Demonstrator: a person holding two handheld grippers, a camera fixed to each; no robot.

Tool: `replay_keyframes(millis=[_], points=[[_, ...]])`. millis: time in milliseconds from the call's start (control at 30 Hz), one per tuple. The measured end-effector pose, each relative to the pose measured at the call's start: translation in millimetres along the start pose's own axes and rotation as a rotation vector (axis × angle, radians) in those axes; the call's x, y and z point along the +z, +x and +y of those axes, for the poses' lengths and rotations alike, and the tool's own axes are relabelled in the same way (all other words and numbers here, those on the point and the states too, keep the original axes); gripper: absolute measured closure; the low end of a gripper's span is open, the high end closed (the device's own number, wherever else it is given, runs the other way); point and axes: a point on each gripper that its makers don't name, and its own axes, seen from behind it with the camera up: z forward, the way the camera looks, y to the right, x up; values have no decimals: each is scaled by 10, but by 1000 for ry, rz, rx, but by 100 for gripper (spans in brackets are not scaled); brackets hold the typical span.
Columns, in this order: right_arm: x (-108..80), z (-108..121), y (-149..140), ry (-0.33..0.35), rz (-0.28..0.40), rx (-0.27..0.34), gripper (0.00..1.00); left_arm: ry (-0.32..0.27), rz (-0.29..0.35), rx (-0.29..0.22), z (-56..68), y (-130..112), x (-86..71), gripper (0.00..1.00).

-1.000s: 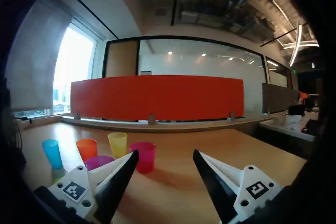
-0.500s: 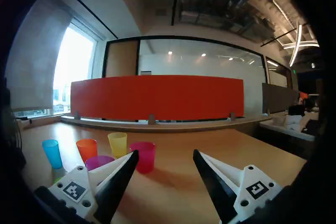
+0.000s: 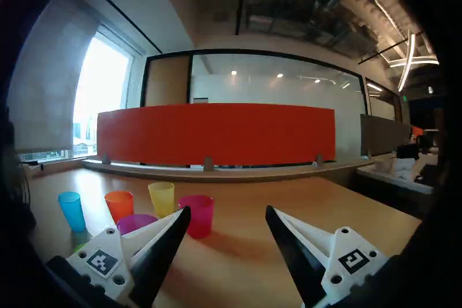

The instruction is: Pour water

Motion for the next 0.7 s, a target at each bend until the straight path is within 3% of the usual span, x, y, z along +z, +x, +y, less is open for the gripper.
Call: replay_keyframes(millis=[700], points=[[7,-2,3,0,0,0,0,0,1,0,5,-24,4,8]])
